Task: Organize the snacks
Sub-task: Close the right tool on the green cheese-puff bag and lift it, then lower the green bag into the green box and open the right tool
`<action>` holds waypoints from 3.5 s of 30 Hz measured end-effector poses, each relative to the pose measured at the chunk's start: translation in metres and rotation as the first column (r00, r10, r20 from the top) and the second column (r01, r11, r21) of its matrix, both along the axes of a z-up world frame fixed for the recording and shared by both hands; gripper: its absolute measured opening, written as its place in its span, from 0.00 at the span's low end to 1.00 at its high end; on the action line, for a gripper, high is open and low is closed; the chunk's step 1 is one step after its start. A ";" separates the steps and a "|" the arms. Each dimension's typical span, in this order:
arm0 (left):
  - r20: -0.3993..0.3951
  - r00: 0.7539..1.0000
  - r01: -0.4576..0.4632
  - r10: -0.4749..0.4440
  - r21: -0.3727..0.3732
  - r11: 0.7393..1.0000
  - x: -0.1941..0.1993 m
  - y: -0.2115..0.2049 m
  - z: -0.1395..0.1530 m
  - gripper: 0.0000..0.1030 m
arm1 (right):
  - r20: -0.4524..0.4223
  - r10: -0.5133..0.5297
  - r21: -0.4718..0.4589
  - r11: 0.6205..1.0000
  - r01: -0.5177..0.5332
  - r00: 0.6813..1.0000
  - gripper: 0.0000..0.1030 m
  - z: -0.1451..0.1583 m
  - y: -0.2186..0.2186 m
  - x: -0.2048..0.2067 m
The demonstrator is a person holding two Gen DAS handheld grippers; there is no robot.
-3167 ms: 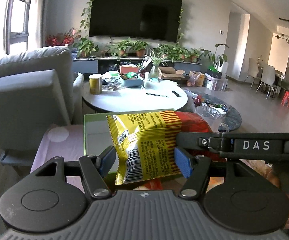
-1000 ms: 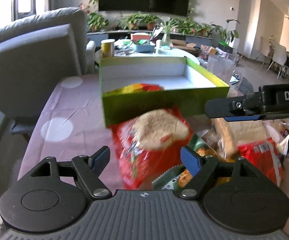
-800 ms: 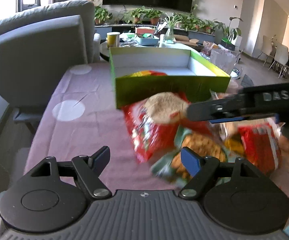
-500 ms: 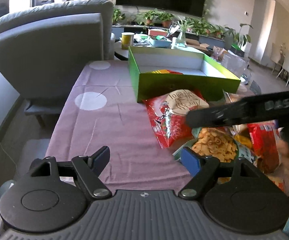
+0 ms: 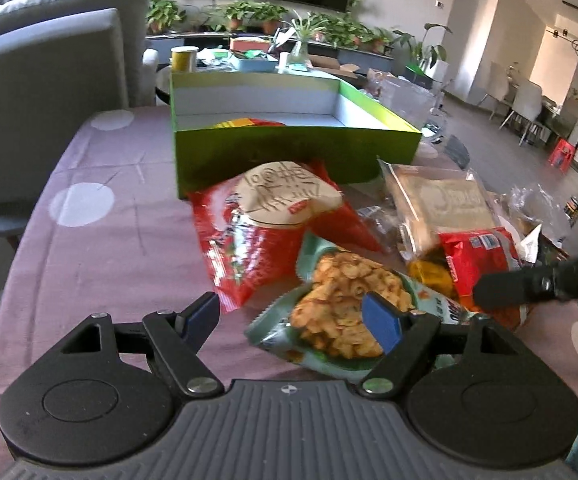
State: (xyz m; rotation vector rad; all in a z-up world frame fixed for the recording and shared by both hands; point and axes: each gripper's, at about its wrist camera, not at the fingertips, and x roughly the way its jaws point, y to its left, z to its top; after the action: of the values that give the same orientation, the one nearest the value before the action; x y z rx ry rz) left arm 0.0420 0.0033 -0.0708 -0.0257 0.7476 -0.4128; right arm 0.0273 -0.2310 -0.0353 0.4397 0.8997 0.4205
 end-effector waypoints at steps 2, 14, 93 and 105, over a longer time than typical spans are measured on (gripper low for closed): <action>0.002 1.000 0.009 -0.008 -0.002 1.000 -0.001 -0.001 0.000 0.74 | -0.028 -0.002 -0.003 1.000 0.001 1.000 0.60 -0.003 0.001 -0.003; -0.031 0.995 0.093 -0.093 -0.015 0.996 -0.012 0.005 -0.006 0.72 | -0.171 0.001 0.029 1.000 0.004 0.985 0.55 -0.032 0.013 0.011; 0.148 0.987 -0.069 0.057 0.082 0.994 0.160 -0.040 0.055 0.70 | 0.189 -0.026 0.000 1.000 0.026 0.982 0.53 0.025 0.037 0.190; 0.135 0.983 -0.139 0.122 0.124 0.982 0.187 -0.031 0.039 0.73 | 0.207 -0.076 -0.049 0.995 0.088 0.975 0.53 0.013 0.041 0.216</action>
State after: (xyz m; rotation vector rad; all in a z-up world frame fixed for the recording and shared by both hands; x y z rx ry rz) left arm 0.2288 -0.0275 -0.0323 0.0762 0.6422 -0.2362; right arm 0.2435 -0.1898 -0.0228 0.3714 0.6896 0.3556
